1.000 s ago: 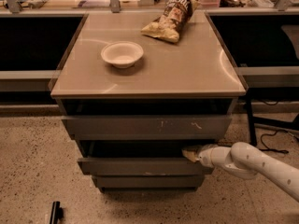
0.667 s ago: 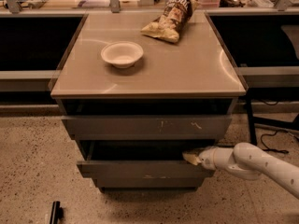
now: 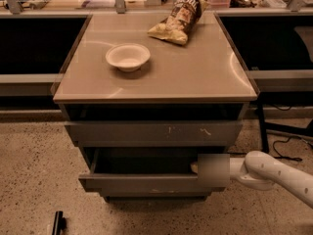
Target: Open middle drawer
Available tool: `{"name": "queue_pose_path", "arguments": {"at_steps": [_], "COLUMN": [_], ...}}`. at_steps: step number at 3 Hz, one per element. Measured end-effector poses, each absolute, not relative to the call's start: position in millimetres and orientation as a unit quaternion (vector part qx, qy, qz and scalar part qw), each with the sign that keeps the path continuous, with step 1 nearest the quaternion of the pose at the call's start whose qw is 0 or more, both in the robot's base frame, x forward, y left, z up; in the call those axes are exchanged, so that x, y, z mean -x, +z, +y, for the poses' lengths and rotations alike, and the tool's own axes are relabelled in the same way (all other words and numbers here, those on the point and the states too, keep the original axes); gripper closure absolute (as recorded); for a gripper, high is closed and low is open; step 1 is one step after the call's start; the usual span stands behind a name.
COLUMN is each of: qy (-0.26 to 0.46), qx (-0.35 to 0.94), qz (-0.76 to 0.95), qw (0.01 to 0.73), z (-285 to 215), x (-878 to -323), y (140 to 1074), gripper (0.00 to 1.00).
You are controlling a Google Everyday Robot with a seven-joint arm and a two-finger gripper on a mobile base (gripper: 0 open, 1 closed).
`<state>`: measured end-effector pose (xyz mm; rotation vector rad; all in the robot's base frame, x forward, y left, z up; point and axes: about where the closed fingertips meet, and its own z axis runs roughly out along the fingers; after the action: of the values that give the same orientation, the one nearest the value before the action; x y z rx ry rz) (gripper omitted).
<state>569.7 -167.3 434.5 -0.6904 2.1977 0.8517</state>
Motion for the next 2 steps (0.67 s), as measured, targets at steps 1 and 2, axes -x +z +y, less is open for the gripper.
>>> {"name": "queue_pose_path", "arguments": {"at_steps": [1, 2], "qy": [0.331, 0.344], "qx": [0.265, 0.259], "qz": [0.844, 0.847], "qw": [0.328, 0.310], "z": [-164, -159], "x": [-566, -553], "y": [429, 423], "gripper": [1.00, 1.00]}}
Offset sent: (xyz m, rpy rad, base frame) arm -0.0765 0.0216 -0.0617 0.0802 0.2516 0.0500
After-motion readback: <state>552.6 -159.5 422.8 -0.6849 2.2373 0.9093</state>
